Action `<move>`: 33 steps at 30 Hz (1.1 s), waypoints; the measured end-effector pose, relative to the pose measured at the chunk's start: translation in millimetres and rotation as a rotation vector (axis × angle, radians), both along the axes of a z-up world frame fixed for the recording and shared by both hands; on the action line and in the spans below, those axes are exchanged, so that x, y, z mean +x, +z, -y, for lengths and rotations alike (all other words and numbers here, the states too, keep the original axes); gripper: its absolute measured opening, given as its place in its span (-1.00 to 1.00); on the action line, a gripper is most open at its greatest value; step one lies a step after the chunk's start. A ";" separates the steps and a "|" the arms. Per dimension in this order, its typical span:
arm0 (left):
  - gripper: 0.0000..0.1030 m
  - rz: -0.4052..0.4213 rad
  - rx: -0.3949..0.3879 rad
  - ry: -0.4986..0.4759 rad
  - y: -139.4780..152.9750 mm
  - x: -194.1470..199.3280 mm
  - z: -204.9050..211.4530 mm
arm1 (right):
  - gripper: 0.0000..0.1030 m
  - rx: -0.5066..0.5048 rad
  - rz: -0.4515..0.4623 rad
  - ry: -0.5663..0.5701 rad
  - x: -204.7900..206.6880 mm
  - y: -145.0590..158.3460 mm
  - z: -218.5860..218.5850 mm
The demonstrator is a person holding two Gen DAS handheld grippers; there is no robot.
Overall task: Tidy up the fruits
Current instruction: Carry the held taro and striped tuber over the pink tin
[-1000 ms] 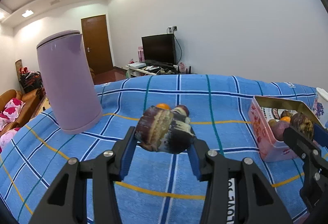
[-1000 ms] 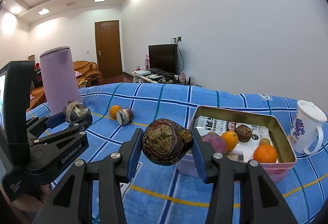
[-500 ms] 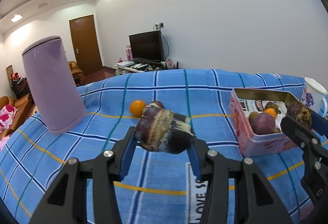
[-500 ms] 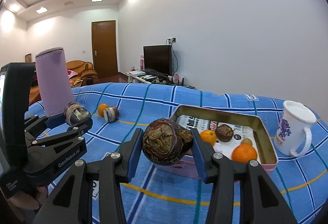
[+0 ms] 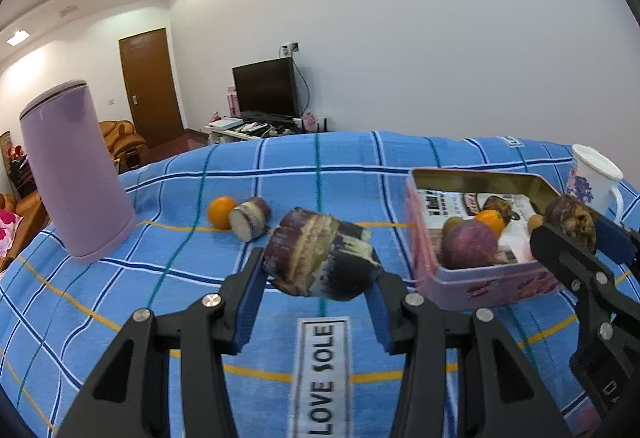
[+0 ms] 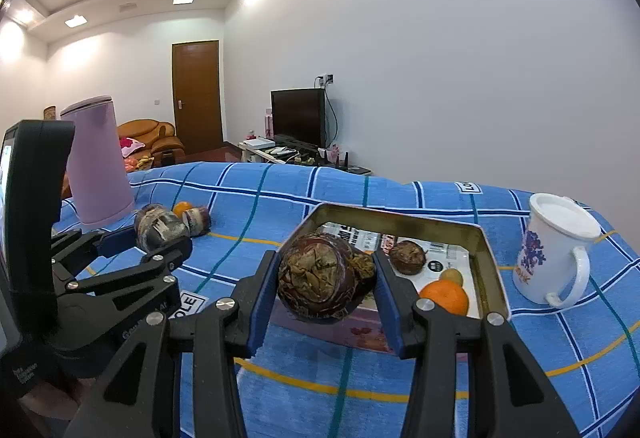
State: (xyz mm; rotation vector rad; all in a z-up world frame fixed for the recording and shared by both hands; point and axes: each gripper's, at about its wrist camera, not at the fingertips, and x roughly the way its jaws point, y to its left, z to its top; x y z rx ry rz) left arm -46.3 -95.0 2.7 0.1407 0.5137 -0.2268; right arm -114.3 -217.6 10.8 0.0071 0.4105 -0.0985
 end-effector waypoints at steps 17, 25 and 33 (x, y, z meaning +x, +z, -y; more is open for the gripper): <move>-0.05 -0.004 -0.029 -0.067 2.1 -2.7 40.7 | -0.06 0.017 0.008 -0.066 -6.3 1.3 36.3; -0.05 -0.008 -0.043 -0.120 7.6 -6.4 64.6 | -0.06 0.041 0.007 -0.123 -8.5 2.8 58.3; -0.05 -0.028 -0.070 -0.158 8.8 -4.6 84.4 | -0.06 0.053 0.006 -0.174 -10.3 4.3 77.9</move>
